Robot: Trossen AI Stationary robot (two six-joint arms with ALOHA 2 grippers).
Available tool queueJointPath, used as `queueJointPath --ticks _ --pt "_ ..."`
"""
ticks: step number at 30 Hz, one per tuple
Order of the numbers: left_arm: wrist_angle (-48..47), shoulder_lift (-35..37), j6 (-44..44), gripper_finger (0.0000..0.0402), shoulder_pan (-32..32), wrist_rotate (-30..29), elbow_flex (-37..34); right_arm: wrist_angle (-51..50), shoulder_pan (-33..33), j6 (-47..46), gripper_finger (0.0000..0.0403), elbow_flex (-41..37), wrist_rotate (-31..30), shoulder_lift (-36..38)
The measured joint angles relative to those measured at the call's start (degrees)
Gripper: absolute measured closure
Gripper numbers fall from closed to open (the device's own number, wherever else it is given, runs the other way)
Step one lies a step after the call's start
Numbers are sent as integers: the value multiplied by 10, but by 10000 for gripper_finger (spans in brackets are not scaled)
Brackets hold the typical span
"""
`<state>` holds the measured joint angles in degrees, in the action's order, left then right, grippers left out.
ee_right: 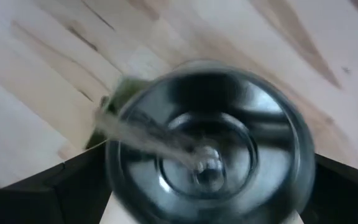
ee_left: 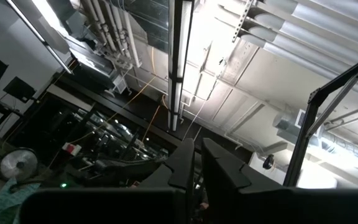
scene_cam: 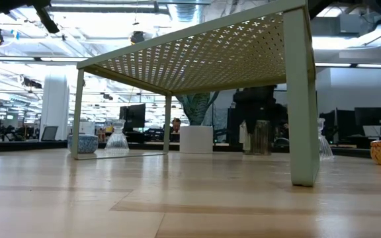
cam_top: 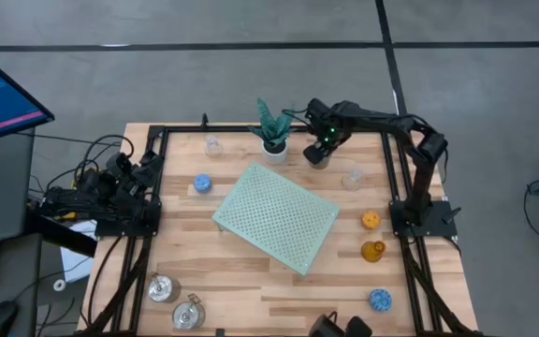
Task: Pick & Place candle stick holders
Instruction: Put the top silver scented candle on the shelf
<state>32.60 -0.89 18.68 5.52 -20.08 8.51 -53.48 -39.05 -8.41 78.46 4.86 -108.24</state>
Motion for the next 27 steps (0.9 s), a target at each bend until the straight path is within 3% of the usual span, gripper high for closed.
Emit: queueJointPath --ticks 8,27 --pt "0 0 0 372 0 0 0 -8 -4 18 3 0 44 -33" --pt "0 0 0 372 0 0 0 -10 -17 15 12 0 43 -25"
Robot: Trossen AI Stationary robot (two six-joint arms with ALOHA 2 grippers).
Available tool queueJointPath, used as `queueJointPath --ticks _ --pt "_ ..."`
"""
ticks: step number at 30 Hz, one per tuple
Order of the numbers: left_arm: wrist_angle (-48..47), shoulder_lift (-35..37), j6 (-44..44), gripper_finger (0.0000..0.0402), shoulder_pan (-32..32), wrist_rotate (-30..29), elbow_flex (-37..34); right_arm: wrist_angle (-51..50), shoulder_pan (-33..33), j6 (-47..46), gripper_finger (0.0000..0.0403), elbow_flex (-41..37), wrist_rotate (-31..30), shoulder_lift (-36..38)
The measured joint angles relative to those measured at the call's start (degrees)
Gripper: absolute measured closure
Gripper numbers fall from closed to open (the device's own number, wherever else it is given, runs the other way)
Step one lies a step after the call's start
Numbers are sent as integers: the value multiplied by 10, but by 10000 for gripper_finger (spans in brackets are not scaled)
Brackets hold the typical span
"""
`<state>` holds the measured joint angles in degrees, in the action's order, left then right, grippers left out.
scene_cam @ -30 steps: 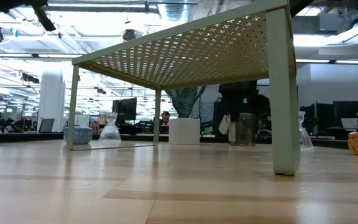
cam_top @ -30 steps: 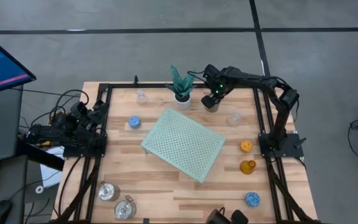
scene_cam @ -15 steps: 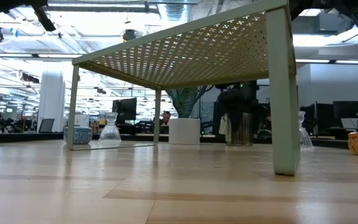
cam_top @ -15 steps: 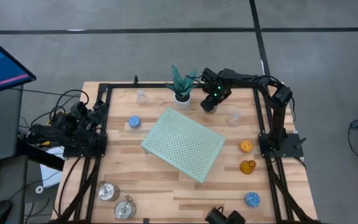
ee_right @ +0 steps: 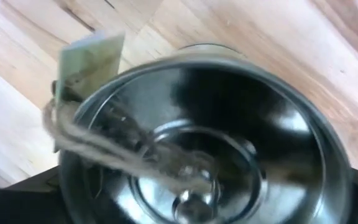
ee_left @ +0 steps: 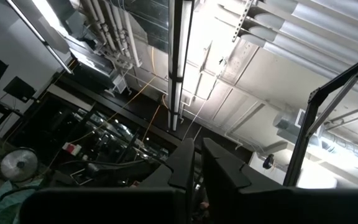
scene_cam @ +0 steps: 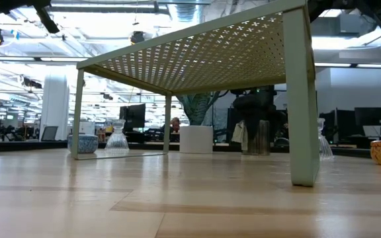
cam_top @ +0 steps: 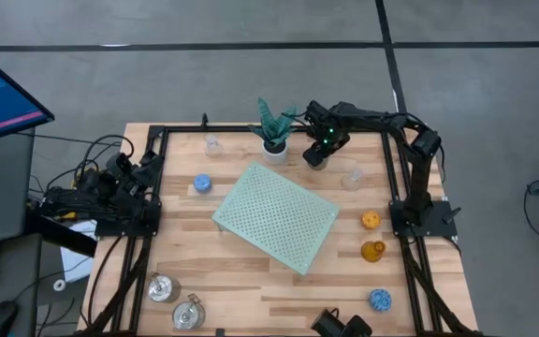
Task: Pick & Place candle stick holders
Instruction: Put the top silver scented candle on the shelf
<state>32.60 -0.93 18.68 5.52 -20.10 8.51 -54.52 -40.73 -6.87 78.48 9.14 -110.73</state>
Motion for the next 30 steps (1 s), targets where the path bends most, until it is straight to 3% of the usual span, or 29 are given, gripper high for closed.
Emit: queueJointPath --ticks 9,30 --pt "0 0 0 372 0 0 0 24 -6 11 18 1 -31 38" --pt "0 0 0 372 0 0 0 38 -7 29 22 1 -34 39"
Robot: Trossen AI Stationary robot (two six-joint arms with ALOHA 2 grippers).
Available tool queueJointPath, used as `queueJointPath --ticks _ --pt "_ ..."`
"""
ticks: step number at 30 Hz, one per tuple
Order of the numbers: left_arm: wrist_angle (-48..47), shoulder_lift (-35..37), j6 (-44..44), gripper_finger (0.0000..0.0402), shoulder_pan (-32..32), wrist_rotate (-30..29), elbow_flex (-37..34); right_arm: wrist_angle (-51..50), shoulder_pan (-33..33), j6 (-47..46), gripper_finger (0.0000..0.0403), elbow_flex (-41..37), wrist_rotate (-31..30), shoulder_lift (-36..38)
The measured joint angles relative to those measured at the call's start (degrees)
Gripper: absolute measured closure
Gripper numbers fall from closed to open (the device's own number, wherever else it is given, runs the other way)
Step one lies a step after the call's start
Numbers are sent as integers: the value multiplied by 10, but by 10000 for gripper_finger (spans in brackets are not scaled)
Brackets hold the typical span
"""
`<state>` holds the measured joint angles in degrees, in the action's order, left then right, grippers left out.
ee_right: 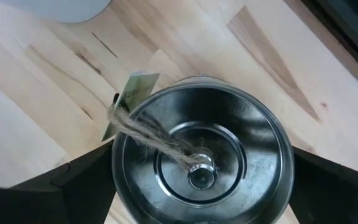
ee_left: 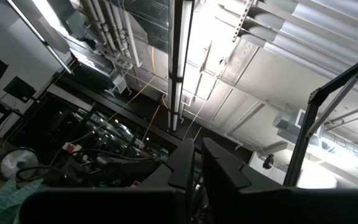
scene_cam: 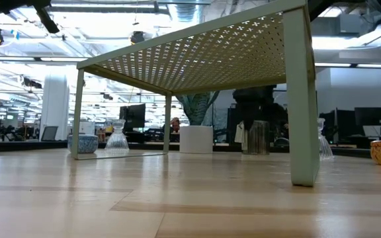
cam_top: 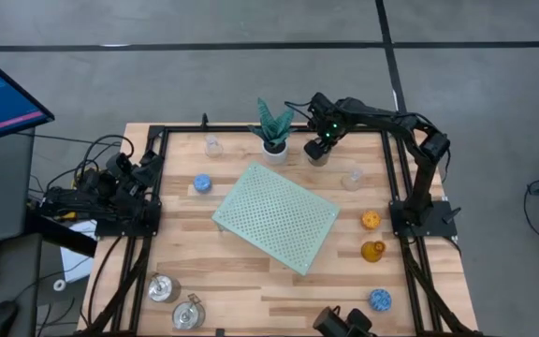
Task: Pick & Place candle stick holders
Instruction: Put the top silver scented candle on the shelf
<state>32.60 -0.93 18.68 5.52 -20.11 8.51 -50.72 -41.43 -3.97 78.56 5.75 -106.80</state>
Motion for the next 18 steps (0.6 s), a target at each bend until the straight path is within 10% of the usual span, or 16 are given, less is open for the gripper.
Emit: queueJointPath --ticks 18 --pt "0 0 0 372 0 0 0 -31 1 16 62 1 -27 1"
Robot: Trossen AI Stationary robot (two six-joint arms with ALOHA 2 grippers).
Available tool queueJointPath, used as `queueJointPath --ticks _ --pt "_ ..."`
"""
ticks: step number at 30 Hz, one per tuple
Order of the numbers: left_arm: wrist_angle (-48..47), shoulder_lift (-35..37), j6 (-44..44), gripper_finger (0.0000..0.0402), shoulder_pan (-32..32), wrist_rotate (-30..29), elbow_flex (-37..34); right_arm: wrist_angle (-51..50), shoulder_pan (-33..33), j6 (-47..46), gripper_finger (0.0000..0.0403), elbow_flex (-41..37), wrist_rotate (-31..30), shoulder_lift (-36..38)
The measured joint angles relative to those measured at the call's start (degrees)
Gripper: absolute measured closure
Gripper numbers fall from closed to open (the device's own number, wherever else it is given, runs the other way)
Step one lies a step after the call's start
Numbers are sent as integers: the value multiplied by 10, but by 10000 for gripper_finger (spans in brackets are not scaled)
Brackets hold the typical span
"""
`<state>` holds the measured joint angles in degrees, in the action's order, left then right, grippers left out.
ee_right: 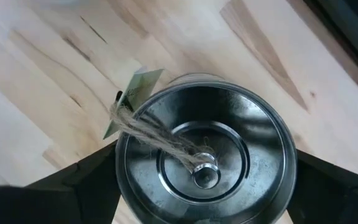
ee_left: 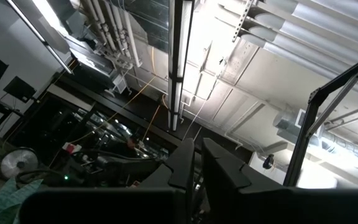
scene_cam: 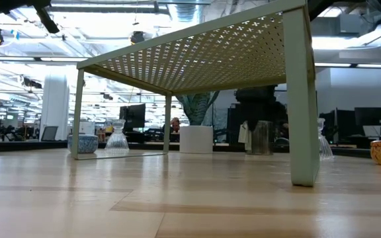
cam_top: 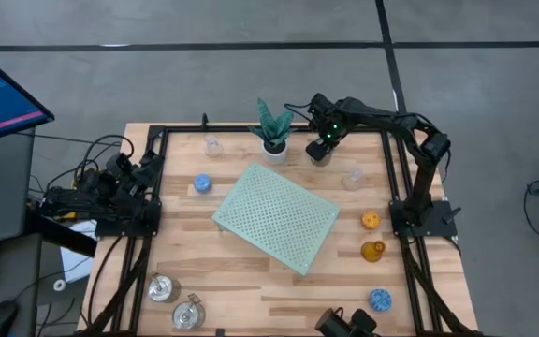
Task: Pick & Place candle stick holders
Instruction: Put the top silver scented candle on the shelf
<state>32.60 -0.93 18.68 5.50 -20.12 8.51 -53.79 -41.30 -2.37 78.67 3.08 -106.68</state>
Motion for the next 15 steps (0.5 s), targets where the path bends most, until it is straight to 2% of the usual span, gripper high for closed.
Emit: queueJointPath --ticks 6,15 --pt "0 0 0 372 0 0 0 -31 -1 14 67 -3 -24 24" --pt "0 0 0 372 0 0 0 -76 2 3 66 -2 -34 135"
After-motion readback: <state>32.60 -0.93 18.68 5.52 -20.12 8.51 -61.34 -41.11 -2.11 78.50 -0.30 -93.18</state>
